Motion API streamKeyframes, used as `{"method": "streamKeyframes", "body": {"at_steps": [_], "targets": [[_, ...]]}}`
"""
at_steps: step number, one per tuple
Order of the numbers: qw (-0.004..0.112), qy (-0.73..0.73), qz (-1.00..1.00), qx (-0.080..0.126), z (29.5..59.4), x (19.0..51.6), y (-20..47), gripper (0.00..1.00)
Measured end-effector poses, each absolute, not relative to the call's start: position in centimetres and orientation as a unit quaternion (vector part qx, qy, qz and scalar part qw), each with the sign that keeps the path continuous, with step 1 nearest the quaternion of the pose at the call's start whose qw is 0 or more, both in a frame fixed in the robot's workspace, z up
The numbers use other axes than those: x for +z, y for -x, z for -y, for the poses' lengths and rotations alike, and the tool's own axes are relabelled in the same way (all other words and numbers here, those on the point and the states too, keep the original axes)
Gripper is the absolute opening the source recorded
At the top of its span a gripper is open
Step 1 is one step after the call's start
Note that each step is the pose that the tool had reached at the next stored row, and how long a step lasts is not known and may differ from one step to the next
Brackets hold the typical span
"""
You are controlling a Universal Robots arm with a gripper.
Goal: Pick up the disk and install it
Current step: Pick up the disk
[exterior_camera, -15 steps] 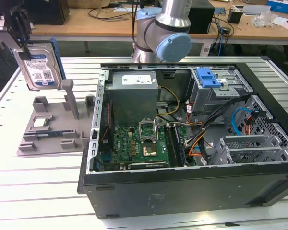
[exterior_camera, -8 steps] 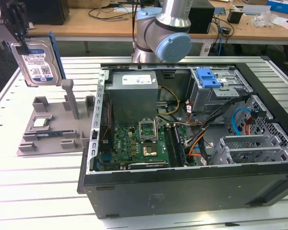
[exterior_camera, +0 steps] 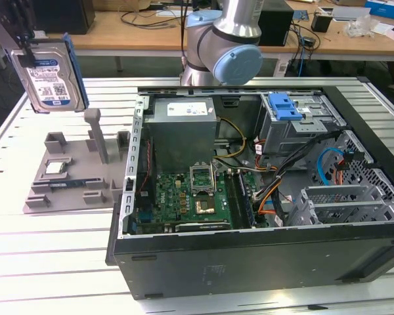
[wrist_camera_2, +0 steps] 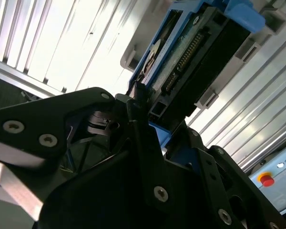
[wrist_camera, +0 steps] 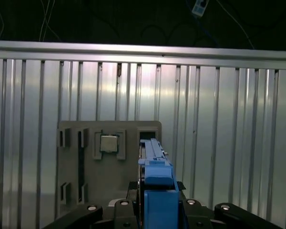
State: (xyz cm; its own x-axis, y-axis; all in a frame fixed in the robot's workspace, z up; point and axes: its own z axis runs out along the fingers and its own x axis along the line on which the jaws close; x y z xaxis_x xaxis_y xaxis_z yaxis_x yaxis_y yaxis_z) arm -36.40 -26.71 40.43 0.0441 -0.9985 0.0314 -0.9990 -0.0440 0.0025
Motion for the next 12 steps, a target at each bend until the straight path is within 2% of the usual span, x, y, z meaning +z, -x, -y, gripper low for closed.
{"method": "streamKeyframes", "body": {"at_steps": [12], "targets": [[0.012, -0.722, 0.691, 0.01, 26.7, 43.1, 36.4, 0.37]]}}
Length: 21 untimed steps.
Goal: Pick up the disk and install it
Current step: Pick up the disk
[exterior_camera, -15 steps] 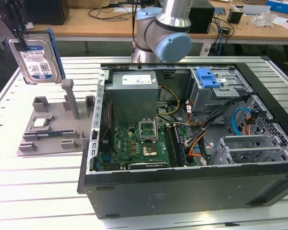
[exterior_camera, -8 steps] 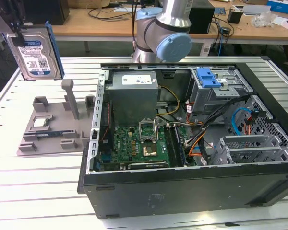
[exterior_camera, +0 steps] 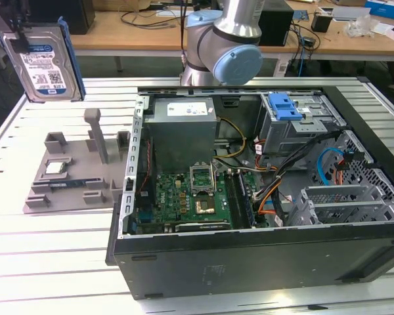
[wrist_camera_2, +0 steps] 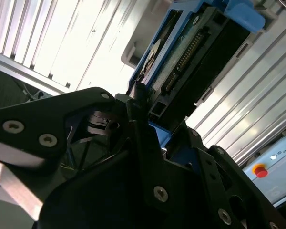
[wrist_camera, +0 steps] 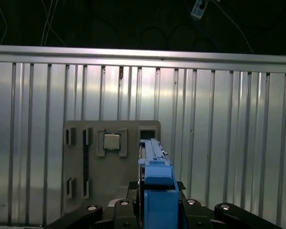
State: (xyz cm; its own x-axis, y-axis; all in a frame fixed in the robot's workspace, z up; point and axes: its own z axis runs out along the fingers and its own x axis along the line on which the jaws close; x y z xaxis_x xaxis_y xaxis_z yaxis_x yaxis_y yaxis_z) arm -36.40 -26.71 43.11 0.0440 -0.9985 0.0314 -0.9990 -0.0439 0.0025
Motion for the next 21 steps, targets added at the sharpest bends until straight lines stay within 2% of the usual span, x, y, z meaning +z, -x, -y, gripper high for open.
{"method": "streamKeyframes", "body": {"at_steps": [21], "targets": [[0.012, -0.722, 0.691, 0.01, 26.7, 48.2, 36.4, 0.37]]}}
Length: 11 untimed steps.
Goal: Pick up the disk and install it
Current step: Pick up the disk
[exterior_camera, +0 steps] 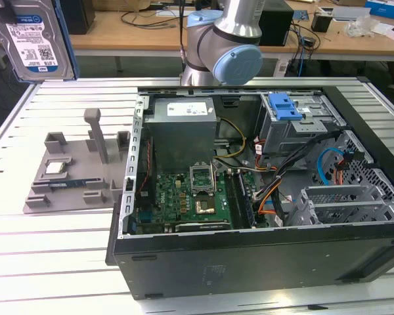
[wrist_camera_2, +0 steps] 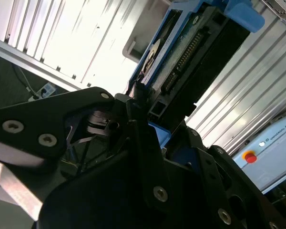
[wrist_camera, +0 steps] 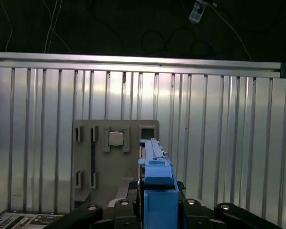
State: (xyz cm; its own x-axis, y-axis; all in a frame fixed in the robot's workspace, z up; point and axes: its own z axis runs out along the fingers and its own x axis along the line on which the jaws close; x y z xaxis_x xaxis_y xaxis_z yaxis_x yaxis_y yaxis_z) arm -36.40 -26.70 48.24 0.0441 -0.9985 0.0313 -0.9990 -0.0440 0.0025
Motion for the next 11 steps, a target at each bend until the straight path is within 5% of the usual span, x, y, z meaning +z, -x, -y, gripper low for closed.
{"method": "streamKeyframes", "body": {"at_steps": [11], "targets": [[0.012, -0.722, 0.691, 0.01, 26.7, 51.0, 36.4, 0.37]]}}
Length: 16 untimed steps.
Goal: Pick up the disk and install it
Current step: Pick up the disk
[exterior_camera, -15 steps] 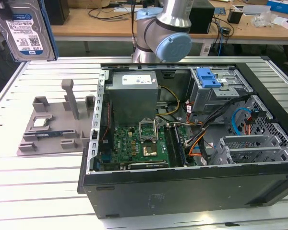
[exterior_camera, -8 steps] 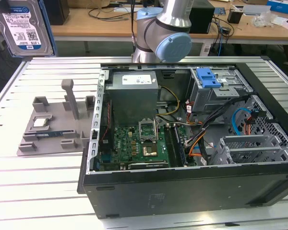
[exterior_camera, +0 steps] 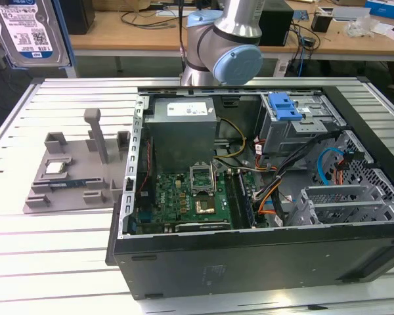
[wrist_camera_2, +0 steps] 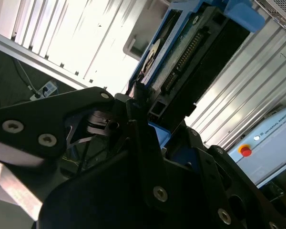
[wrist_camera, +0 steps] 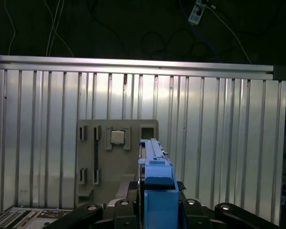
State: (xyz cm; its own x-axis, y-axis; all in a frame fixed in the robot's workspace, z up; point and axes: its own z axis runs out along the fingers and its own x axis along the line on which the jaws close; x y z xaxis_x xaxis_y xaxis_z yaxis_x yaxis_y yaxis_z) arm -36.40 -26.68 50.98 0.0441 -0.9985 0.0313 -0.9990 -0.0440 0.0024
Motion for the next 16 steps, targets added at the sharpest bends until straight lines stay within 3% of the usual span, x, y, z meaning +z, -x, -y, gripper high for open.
{"method": "streamKeyframes", "body": {"at_steps": [3, 7, 16], "targets": [[0.012, -0.722, 0.691, 0.01, 26.67, 51.65, 36.4, 0.37], [-0.008, -0.722, 0.691, -0.008, 27.2, 51.68, 36.4, 0.37], [-0.008, -0.722, 0.691, -0.009, 27.26, 51.68, 35.83, 0.37]]}}
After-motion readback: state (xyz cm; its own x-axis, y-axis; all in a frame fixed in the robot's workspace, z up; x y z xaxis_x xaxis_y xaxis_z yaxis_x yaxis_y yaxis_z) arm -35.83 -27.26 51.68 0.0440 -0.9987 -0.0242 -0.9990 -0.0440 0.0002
